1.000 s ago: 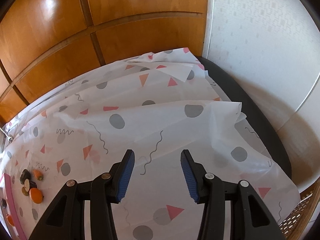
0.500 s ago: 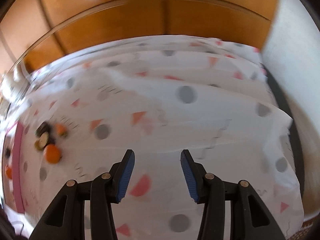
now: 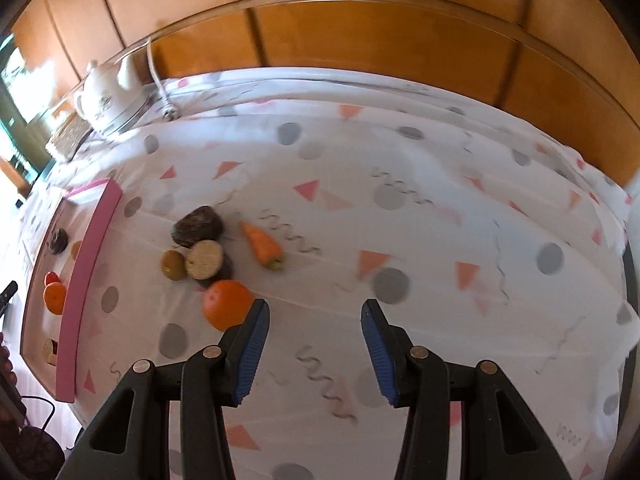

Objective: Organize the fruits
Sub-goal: 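Move the right tool to the orange carrot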

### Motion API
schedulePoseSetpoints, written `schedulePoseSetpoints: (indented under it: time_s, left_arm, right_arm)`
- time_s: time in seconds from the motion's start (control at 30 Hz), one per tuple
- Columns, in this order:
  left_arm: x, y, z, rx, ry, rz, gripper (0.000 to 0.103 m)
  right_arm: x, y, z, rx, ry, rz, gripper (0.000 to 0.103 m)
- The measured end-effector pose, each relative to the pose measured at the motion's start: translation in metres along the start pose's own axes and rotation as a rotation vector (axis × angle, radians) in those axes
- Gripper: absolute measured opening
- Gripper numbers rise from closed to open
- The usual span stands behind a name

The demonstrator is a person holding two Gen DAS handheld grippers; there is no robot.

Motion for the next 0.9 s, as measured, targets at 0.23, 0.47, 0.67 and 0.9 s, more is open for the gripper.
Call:
schedulePoseSetpoints:
  time_s: [0.23,0.47,0.67,0.9]
  left_arm:
    - [-0.005,0.002,-0.010,0.021,-0.009,-0.020,0.103]
    - [-0.009,0.005,-0.016,0.024,-0.019,-0.036,0.103]
    - [-0.012,0.010,-0.021,0.044,-0.024,-0.054,0.103]
    - [-0.013,0.015,-0.019,0.047,-0.021,-0.070,0.103]
  right_arm:
    - [-0.023,-0.025,-0.020,0.051,0.027,-0.006,0.043]
    - [-0.059,-0.038,-0.037,0.092,0.020,-0.067,0.038]
    - [-0.087,-0.035,-0.037,0.079,-0.012,-0.134,0.028]
    - [-0.086,-0.035,-0.037,0.103,-0.016,-0.115,0.028]
Point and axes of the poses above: each gripper's, at about its wrist camera, not at the fingertips, and x roughly against the way its jaws point, z to its right, y to its underside, the point moved 10 cm from there along -x, roughly the way its jaws point, and after that the axes turned 2 degrees about -z, right-handed, at the moved point
